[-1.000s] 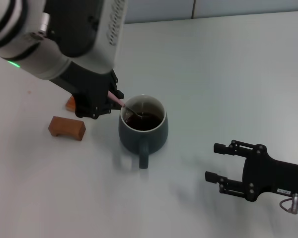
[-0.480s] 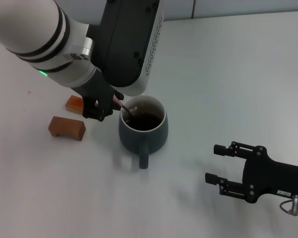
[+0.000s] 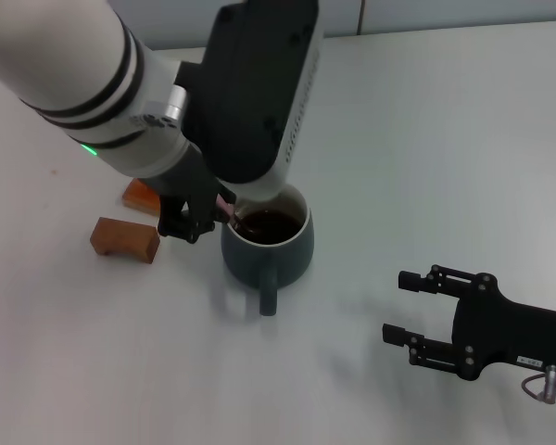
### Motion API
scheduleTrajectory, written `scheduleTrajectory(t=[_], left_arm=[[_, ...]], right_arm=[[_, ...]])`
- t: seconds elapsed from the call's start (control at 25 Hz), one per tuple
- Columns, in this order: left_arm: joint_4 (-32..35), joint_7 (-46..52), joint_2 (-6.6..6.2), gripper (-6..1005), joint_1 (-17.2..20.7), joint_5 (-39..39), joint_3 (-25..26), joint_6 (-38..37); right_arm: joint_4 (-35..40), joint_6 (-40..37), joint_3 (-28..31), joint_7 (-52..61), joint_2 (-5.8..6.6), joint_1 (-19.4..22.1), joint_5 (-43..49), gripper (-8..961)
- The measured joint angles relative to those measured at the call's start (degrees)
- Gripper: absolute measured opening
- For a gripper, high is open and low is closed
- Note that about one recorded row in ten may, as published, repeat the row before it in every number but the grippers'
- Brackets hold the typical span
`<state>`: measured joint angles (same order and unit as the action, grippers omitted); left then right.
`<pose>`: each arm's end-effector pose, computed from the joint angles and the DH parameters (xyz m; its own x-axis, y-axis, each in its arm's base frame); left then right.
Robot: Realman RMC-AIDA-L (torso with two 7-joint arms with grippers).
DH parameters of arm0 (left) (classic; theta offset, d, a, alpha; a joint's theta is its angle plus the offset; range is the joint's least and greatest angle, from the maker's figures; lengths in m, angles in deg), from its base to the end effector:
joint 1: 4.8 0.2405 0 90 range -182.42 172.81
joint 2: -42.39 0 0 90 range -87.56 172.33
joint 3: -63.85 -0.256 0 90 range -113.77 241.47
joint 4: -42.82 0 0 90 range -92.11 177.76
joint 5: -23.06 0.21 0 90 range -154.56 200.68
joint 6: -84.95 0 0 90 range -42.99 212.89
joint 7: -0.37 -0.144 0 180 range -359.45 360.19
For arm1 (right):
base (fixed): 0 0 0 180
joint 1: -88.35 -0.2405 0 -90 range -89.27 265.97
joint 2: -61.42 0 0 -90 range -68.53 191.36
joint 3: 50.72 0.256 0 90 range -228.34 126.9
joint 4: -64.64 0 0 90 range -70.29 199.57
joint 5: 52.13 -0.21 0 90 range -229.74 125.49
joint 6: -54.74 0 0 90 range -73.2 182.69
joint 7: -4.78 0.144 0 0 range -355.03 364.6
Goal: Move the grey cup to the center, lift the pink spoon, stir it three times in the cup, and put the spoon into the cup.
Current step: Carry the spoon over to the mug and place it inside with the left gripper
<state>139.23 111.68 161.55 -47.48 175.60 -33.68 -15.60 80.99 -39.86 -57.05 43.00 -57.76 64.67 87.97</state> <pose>-0.0727 0.3204 -0.0141 0.7158 -0.3899 -0.5793 -0.4772 -0.8788 0.0018 0.3206 0.2345 -0.0443 0.8132 -0.1395 -0.5651 -0.3317 -0.9088 -0.2529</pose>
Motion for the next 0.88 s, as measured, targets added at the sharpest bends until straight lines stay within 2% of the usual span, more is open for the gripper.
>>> scheduleTrajectory(t=[0.44,0.88], left_arm=[[-0.68,0.27,0.02,135,-1.42,-1.88,-2.04,1.51],[-5.51,0.4,0.01,135,-3.78,0.52,-1.36,2.4]], right_arm=[[0.0,0.04,0.27,0.0,0.0,0.0,0.0,695],[0.0,0.04,0.27,-0.03,0.0,0.0,0.01,694]])
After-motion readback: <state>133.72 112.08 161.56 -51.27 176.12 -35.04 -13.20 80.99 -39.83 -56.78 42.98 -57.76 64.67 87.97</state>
